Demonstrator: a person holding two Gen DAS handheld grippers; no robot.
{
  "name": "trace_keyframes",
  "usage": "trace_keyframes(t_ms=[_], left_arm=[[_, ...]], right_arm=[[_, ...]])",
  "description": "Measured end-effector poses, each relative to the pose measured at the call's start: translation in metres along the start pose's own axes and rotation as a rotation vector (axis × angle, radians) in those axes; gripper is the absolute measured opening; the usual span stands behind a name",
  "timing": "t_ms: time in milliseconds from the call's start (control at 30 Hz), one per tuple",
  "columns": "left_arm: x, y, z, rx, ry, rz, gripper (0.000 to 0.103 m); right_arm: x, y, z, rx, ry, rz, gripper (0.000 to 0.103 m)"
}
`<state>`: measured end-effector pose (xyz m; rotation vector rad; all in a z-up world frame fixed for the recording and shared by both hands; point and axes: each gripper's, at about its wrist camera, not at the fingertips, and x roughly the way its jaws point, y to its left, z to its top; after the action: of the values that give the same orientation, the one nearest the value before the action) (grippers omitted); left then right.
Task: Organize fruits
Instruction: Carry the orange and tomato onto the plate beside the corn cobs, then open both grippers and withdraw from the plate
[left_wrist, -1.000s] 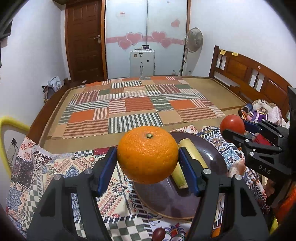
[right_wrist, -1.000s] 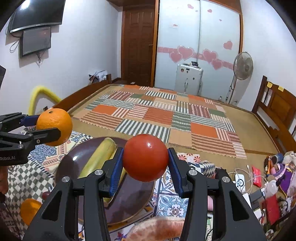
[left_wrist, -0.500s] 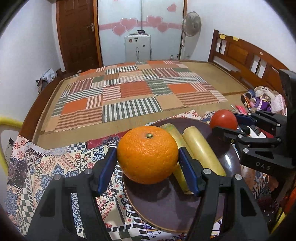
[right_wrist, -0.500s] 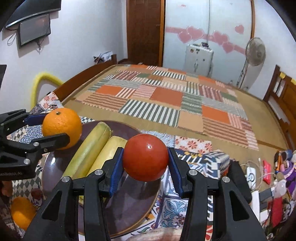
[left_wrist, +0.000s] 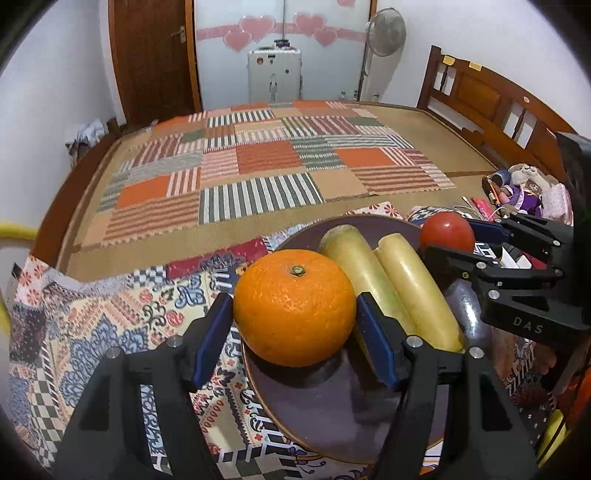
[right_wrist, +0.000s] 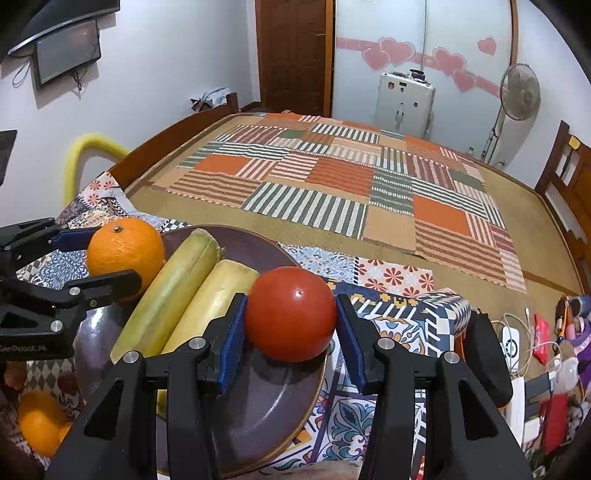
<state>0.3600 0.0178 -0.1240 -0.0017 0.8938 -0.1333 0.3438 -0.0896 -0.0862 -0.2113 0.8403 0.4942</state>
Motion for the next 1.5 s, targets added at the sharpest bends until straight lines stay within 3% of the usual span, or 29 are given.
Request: trace_keyframes(t_ms=[233, 367, 433, 533, 867, 1133, 1500], left_arm=[[0.000, -0.006, -0.002, 0.043, 0.008, 0.020, 0.069], [-0.004, -0.005, -0.001, 0.021, 0.009, -0.017, 0.073], [-0.010, -0.005, 0.000, 0.033, -0.020, 0.005, 0.083], [-0.020, -0.005, 0.000, 0.039, -0.055, 0.024, 0.083], [-0.070, -0.003, -0.011, 0.031, -0.152, 0.046, 0.083], [-0.112, -0.009, -0.039, 0.030, -0.207, 0.080, 0.083], [-0.133, -0.027, -0.094, 0.028, -0.163, 0.078, 0.088]], right_arm=[[-0.001, 0.007, -0.003, -0.047, 0.007, -0.040, 0.044], [-0.005, 0.004, -0.006, -0.043, 0.007, -0.036, 0.044], [-0.009, 0.003, -0.007, -0.038, 0.005, -0.021, 0.047], [-0.020, 0.004, -0.006, -0.039, -0.039, -0.035, 0.059], [-0.067, 0.010, -0.017, -0.034, -0.121, -0.088, 0.059], [-0.103, 0.016, -0.045, -0.022, -0.148, -0.122, 0.063], [-0.130, 0.022, -0.086, -0.006, -0.151, -0.138, 0.067]])
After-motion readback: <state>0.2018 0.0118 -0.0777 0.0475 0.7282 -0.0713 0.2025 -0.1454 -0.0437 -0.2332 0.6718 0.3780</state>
